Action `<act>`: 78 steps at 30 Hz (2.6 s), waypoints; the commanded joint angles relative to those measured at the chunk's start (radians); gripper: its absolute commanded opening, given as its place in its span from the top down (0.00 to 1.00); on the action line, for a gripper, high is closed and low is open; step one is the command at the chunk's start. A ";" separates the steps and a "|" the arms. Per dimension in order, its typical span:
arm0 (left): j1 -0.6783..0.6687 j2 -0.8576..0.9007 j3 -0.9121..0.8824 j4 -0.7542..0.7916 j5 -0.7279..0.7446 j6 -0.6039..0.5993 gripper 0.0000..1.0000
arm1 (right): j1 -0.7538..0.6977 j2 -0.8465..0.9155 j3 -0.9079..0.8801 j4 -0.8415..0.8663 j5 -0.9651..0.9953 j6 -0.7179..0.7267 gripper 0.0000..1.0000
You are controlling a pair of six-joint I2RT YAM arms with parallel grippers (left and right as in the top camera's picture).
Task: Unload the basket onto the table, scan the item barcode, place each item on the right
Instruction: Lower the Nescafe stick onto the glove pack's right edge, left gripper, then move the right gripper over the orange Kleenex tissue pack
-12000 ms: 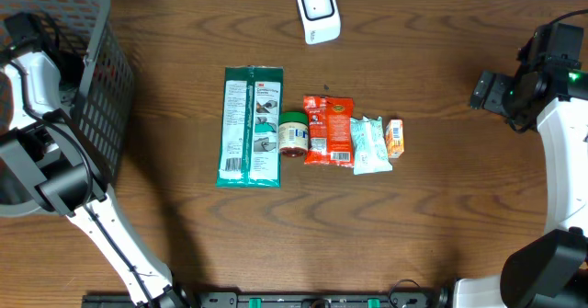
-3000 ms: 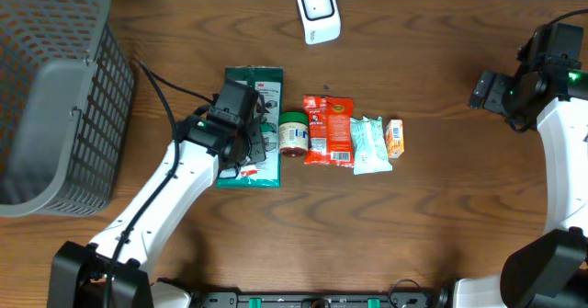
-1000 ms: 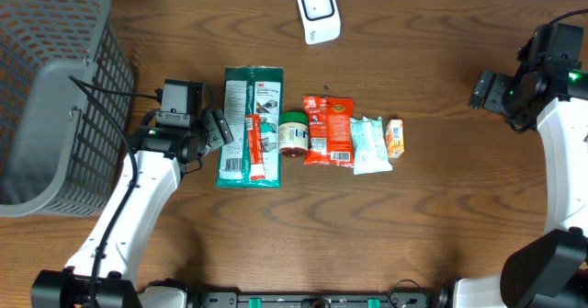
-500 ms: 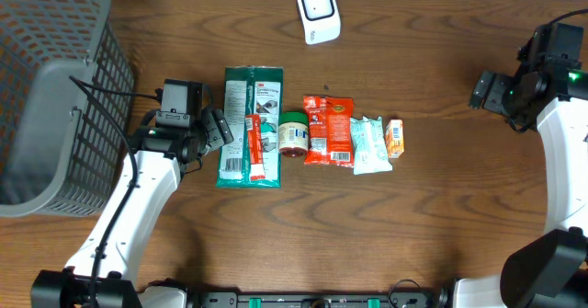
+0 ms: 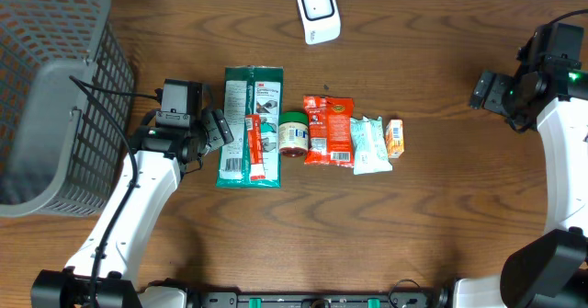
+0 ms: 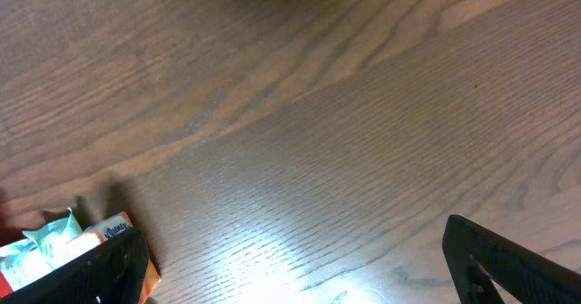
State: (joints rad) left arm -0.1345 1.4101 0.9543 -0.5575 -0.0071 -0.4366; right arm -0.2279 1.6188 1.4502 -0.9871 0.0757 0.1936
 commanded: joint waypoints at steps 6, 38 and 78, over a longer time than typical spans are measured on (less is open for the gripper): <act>0.003 -0.005 0.017 -0.003 -0.020 0.014 0.14 | 0.000 -0.003 0.008 -0.001 0.005 0.000 0.01; 0.003 -0.005 0.017 -0.003 -0.020 0.010 0.14 | 0.000 -0.003 0.008 0.056 -0.007 0.001 0.01; 0.003 -0.005 0.017 -0.003 -0.020 0.010 0.14 | 0.319 -0.003 -0.045 -0.168 -0.239 -0.015 0.38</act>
State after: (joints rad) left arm -0.1345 1.4101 0.9543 -0.5579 -0.0071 -0.4366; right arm 0.0547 1.6188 1.4342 -1.1622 -0.2367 0.1860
